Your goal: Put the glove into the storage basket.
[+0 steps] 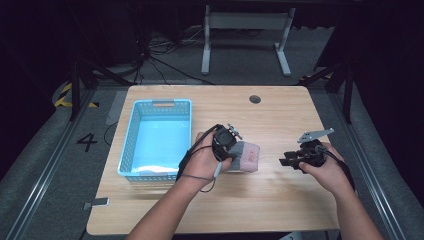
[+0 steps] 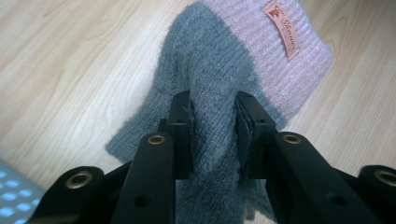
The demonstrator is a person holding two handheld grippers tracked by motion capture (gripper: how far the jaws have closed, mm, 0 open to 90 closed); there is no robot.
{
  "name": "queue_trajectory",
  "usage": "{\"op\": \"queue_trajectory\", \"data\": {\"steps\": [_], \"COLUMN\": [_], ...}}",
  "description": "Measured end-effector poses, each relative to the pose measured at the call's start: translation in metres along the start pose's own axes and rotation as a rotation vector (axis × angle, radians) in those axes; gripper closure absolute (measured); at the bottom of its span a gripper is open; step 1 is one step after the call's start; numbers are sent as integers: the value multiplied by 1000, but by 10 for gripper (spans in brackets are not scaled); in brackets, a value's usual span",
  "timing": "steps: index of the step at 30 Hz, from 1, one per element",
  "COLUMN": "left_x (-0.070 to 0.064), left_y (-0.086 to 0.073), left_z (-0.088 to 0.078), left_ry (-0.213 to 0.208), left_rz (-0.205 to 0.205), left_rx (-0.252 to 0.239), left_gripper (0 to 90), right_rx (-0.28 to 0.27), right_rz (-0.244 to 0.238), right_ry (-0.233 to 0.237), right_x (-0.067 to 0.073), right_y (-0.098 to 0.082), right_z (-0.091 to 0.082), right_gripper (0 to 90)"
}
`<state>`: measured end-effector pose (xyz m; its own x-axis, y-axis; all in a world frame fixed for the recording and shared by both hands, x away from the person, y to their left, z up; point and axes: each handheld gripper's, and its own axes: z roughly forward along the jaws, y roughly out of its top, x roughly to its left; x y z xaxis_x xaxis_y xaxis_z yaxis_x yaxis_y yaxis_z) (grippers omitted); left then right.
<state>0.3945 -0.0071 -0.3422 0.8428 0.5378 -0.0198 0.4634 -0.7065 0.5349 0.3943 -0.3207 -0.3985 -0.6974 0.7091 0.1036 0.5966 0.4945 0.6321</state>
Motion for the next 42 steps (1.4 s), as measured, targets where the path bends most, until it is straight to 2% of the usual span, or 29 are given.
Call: {"op": "queue_trajectory", "data": {"steps": [6,13,21,27,35,42], "left_x": [11,27,50,69,95,117], "left_y": [-7,-20,-32,-43,-62,-80], "left_z": [-21,-47,-72,-78,-88,-96], "left_ry": [10,53,105,128,136,166], "left_rz": [-18,-71,-91,-107,-132,-156], "left_rx": [-24,-46,-67,-58,-89,-71], "left_gripper": [706,706,705,704,700,700], "right_rx": [5,9,21,26,28,32], "right_rz": [-7,-22,-27,-18,-10,-8], "right_ry": [10,23,28,22,16,9], "right_x": [1,3,4,3,3,3], "right_y": [4,9,10,7,3,0], "right_z": [5,11,15,14,13,13], "right_gripper": [610,609,608,607,603,600]}}
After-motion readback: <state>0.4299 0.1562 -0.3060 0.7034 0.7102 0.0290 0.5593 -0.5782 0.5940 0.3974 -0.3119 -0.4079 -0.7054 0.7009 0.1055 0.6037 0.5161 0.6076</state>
